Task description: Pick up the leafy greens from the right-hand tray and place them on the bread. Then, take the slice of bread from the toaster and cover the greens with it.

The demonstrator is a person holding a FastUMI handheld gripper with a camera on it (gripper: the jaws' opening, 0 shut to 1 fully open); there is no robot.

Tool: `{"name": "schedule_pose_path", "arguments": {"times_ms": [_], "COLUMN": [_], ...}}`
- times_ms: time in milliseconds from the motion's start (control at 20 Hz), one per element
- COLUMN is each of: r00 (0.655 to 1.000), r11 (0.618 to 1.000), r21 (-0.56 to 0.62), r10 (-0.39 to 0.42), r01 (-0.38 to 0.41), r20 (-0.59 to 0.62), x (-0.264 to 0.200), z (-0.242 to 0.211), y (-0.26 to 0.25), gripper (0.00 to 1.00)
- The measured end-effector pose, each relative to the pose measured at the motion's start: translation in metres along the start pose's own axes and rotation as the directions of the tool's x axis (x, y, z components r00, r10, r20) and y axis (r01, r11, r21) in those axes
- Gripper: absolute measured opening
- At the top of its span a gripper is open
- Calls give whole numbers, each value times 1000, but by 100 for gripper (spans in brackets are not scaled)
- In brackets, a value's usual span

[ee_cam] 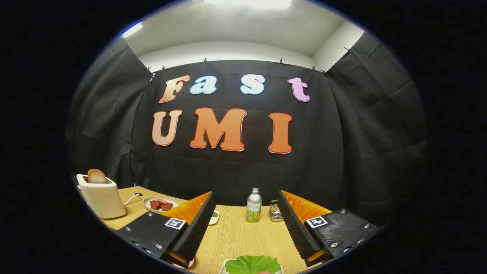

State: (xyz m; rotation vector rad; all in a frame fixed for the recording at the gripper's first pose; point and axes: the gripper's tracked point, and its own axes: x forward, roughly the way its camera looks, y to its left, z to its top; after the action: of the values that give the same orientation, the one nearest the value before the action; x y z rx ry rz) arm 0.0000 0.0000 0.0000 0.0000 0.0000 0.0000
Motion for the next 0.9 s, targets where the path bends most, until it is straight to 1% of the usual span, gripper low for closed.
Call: {"name": "schedule_pose_path", "arguments": {"times_ms": [450,900], "r00": [1000,1000], "r11": [1000,1000], "r21": [4,-12], "r10": [11,7], "r01": [-11,-7], "r20": [7,-10], "x": [-2,-2], "z": [5,-1], "y": [3,0], "gripper": [99,99]}}
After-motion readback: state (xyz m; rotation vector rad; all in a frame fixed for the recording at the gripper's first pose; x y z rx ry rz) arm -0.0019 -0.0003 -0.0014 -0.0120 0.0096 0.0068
